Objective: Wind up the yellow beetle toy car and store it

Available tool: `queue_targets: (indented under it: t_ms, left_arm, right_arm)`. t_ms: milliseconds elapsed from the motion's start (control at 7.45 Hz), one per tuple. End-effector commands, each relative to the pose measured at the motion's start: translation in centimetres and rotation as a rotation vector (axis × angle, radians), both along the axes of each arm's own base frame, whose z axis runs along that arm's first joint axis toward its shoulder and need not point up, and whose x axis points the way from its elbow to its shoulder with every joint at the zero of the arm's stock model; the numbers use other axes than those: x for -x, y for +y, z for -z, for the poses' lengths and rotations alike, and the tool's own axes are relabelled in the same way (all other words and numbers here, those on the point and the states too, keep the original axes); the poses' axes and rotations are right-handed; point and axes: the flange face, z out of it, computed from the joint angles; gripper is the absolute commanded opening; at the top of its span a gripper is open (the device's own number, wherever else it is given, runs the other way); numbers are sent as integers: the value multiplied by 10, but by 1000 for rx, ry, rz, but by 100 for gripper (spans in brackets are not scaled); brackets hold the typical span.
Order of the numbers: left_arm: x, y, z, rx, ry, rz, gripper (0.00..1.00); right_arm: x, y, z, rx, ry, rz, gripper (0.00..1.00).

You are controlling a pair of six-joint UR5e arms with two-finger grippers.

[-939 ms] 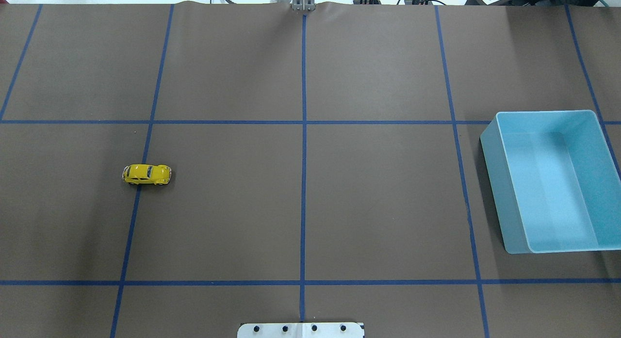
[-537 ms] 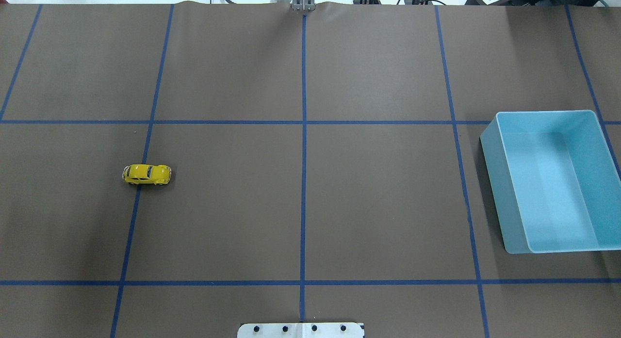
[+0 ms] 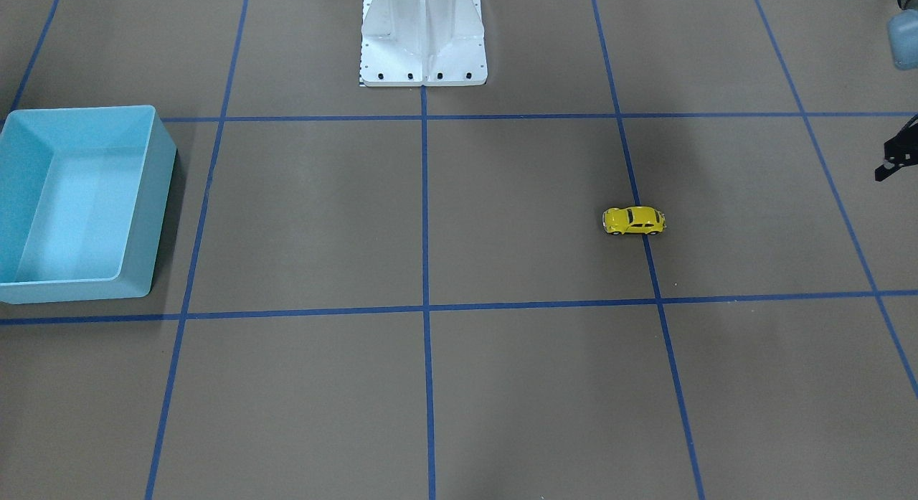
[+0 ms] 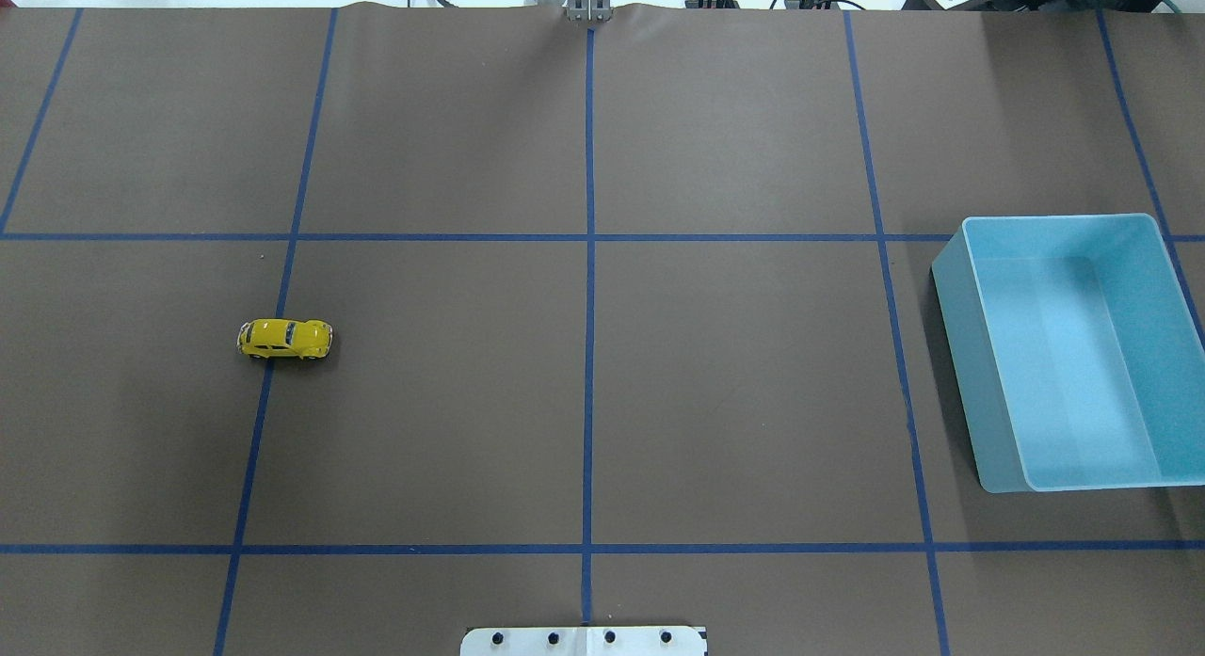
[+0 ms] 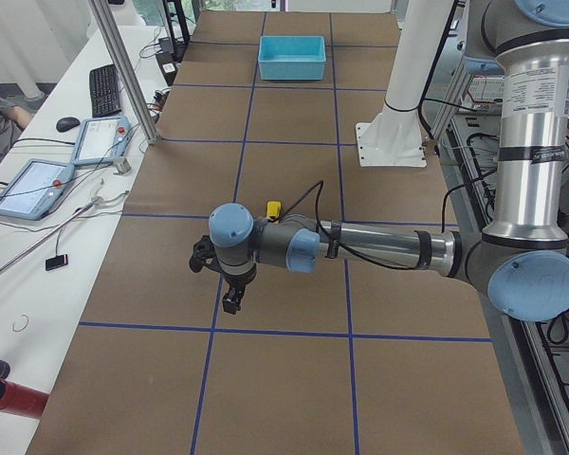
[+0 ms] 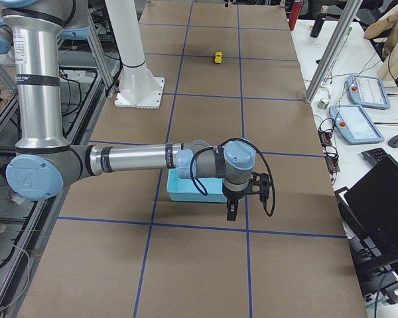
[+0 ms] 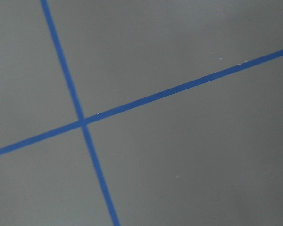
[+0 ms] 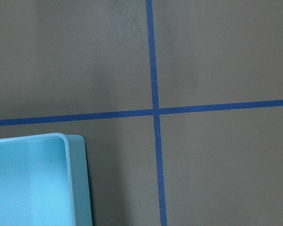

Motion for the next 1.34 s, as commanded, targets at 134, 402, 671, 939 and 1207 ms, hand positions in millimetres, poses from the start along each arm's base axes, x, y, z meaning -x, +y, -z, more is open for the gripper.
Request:
queue_targets:
  t_ms: [134,402,671,939,1207]
  left_arm:
    - [-99,2,97,-171,-21,-170,100]
    - [-164,-3,139,-285,-67,-251,100]
    - [-211,13,155,-344,-82,-325,100]
    - [-273,32,181,-369,-112,-417,100]
    - [-306,47,185,-421,-158,-474,100]
  right_arm:
    - [0,-2,3,-7,-2,0,100]
    - [0,-1,1,-2,-2,0,100]
    - [0,-1,2,-4,-2,0,100]
    - [0,-1,1,-2,-2,0,100]
    - [0,1,-1,3,-1,0,100]
